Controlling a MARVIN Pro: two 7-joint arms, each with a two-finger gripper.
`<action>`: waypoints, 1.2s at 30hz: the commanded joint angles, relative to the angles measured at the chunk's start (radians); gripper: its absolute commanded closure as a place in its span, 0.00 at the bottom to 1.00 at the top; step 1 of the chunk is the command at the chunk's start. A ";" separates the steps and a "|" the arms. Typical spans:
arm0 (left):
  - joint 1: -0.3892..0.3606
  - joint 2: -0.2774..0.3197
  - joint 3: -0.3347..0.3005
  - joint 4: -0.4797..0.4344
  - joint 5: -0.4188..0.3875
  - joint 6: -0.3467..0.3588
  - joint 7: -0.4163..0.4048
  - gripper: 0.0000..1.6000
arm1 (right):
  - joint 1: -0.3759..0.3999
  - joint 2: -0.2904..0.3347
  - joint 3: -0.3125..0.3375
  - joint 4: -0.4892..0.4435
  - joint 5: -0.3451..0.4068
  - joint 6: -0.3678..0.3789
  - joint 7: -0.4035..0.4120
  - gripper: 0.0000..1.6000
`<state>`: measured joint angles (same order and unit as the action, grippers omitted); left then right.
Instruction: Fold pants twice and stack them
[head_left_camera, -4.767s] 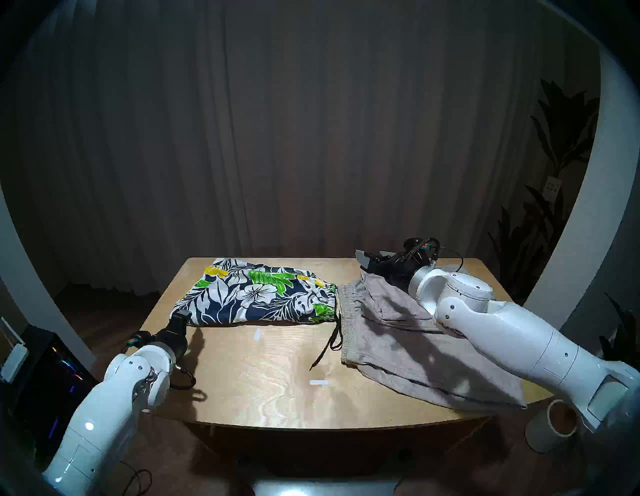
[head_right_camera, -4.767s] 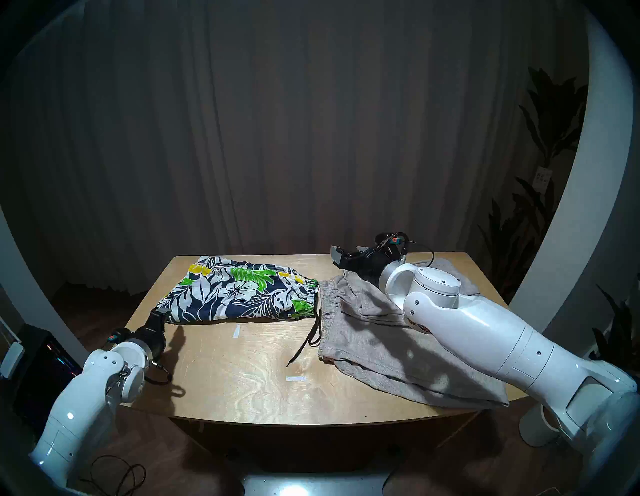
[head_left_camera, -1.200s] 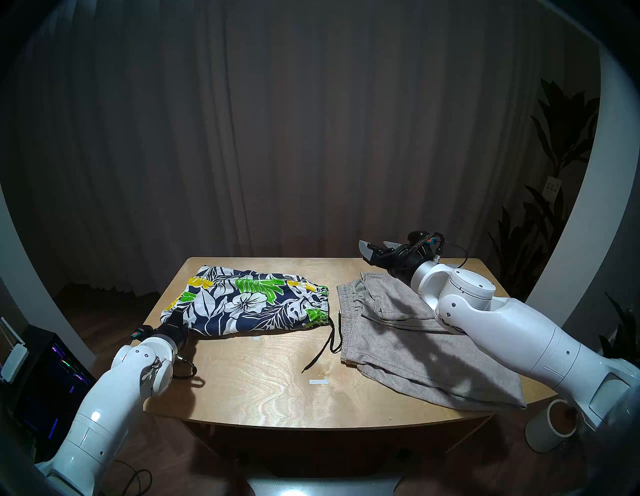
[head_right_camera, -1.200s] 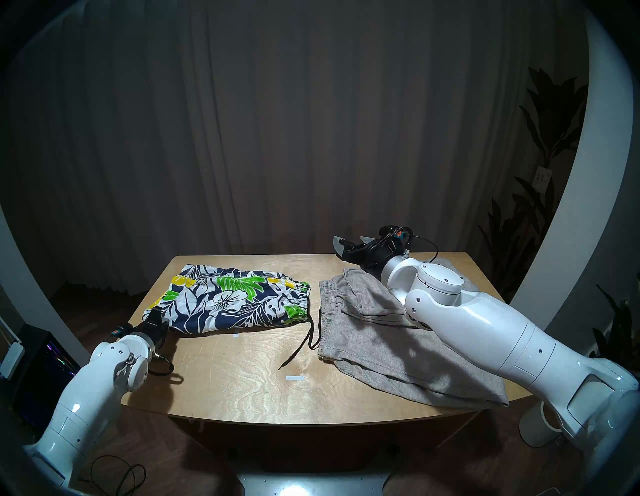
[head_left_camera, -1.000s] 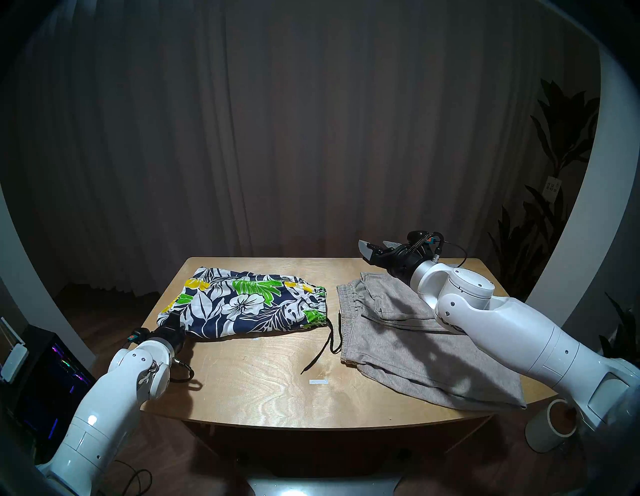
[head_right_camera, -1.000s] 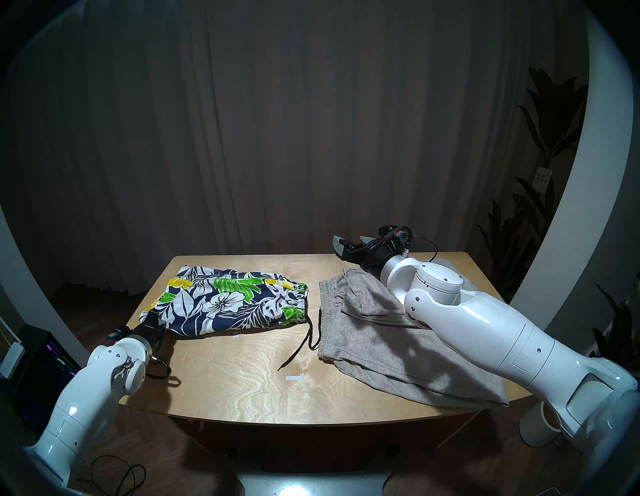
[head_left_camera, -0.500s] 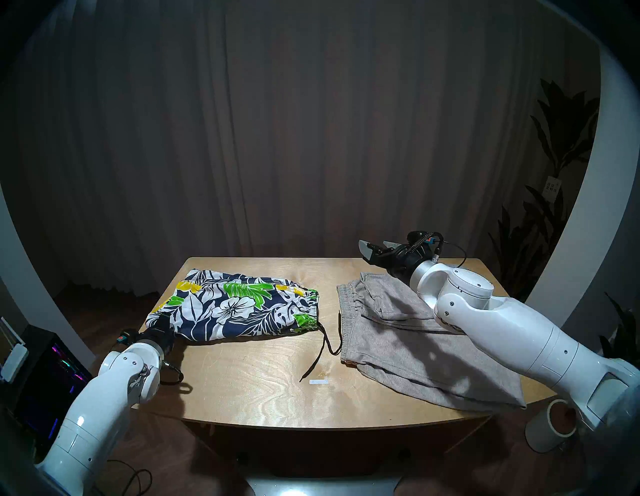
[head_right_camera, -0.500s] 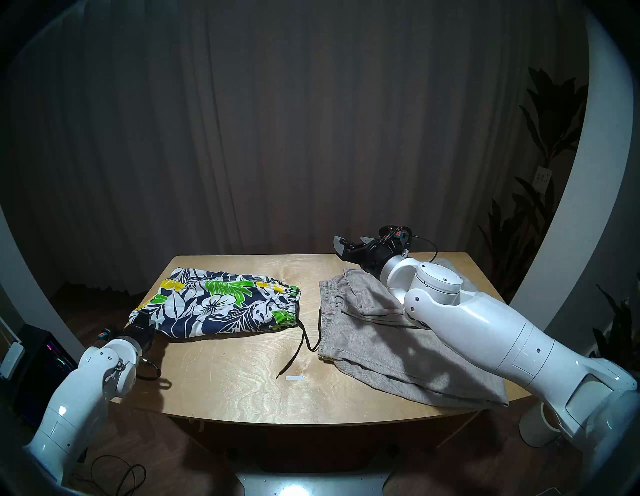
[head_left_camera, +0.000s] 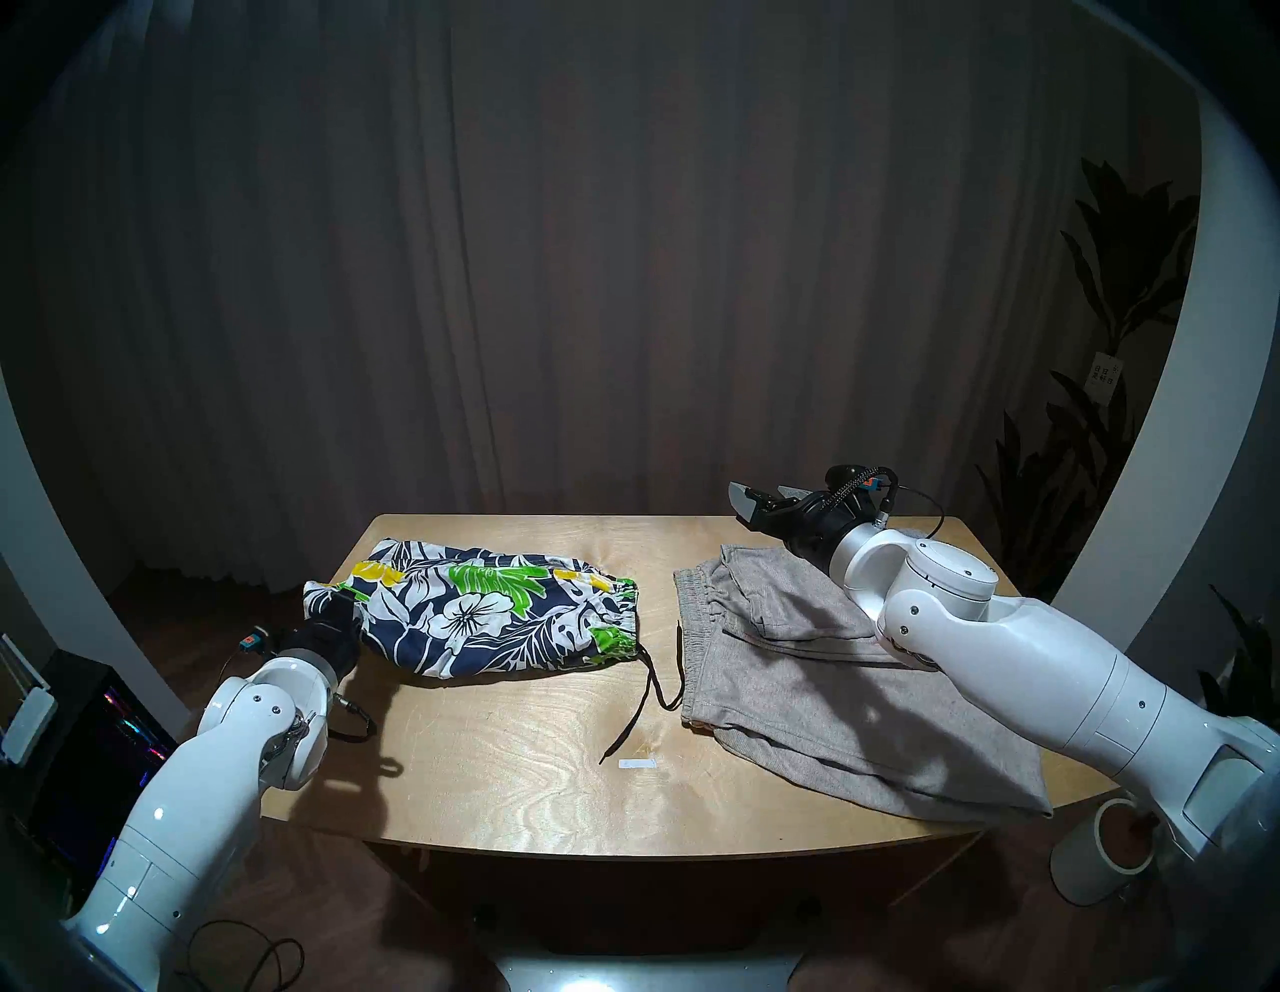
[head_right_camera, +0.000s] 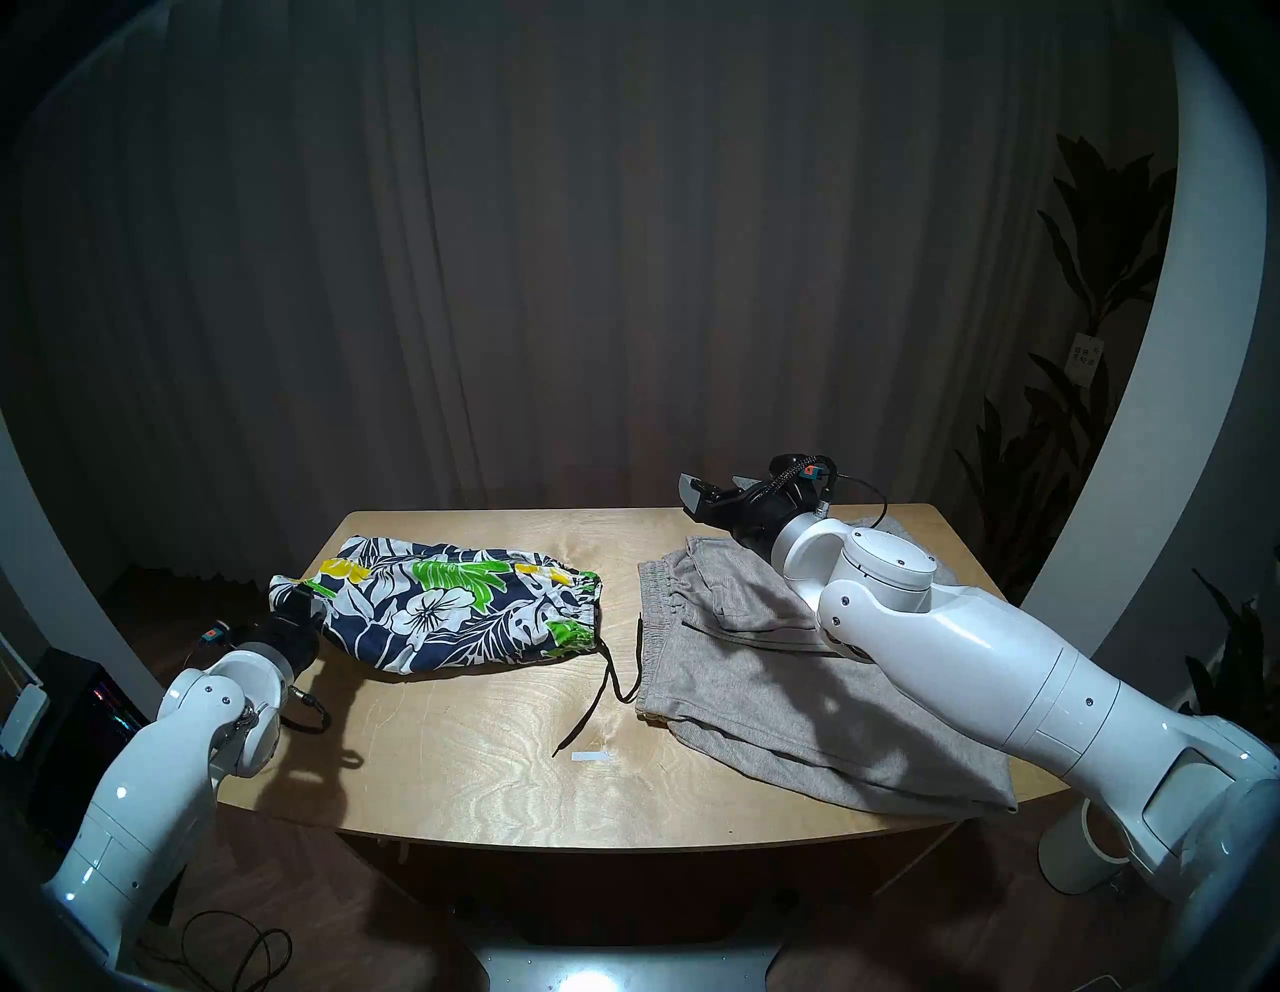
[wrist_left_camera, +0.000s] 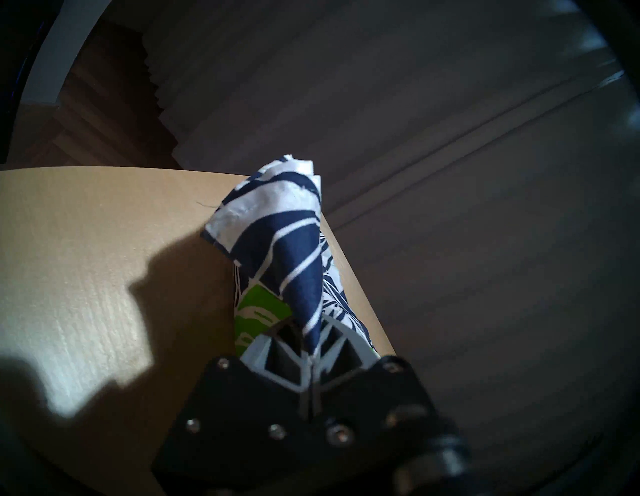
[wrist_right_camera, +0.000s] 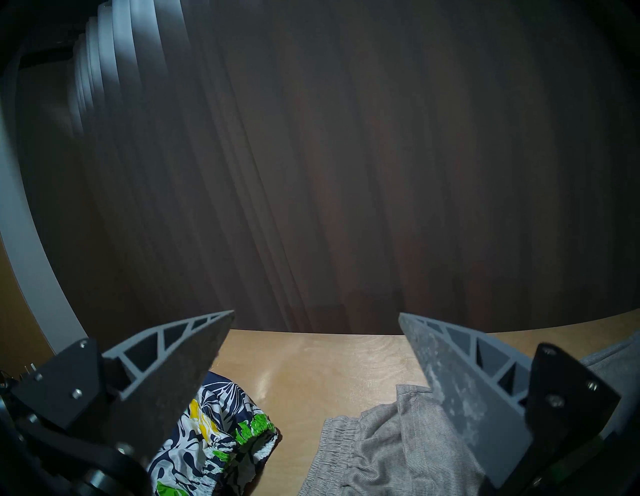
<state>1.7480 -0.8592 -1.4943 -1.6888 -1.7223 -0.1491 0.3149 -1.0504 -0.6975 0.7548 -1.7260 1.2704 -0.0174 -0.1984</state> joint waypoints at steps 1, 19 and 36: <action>-0.075 0.002 0.033 -0.030 0.043 -0.002 -0.010 1.00 | -0.004 0.011 0.018 -0.016 0.006 -0.028 0.005 0.00; -0.201 -0.008 0.142 -0.044 0.161 -0.028 0.003 1.00 | -0.035 0.048 0.023 -0.035 0.040 -0.060 0.003 0.00; -0.287 -0.029 0.243 -0.057 0.242 -0.013 0.013 1.00 | -0.071 0.091 0.040 -0.052 0.071 -0.101 0.000 0.00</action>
<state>1.5383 -0.8797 -1.2635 -1.7222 -1.5116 -0.1705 0.3291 -1.1147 -0.6296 0.7713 -1.7534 1.3354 -0.0890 -0.1935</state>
